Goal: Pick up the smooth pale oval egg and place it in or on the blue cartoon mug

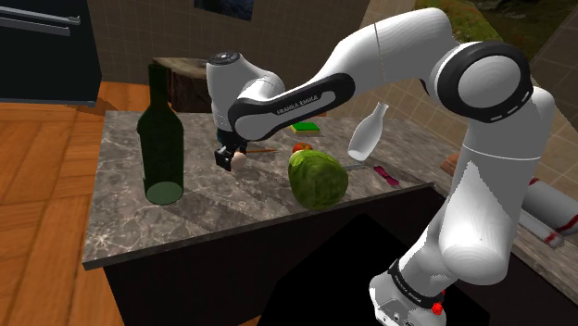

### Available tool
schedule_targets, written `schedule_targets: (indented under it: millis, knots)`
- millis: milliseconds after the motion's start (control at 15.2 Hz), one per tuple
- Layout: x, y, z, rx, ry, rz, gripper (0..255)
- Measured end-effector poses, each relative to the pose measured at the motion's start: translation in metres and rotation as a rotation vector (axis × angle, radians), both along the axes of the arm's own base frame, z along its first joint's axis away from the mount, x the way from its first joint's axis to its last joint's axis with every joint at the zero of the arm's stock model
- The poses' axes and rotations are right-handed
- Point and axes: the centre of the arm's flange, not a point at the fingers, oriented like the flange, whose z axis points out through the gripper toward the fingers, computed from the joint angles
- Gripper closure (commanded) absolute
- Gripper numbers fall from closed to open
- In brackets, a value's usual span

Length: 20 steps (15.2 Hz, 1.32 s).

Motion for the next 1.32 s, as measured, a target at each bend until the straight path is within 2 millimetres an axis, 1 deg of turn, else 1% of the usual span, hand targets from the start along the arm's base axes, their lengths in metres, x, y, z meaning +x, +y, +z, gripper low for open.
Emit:
schedule_targets:
  millis: [462,528,726,1320]
  knots:
    - [0.000,0.000,0.000,0.000,0.000,0.000,255]
    - [0.000,0.001,0.003,0.000,0.000,0.000,255]
    - [0.000,0.001,0.015,0.000,0.000,0.000,255]
    - [0.000,0.000,0.064,0.000,0.000,0.000,255]
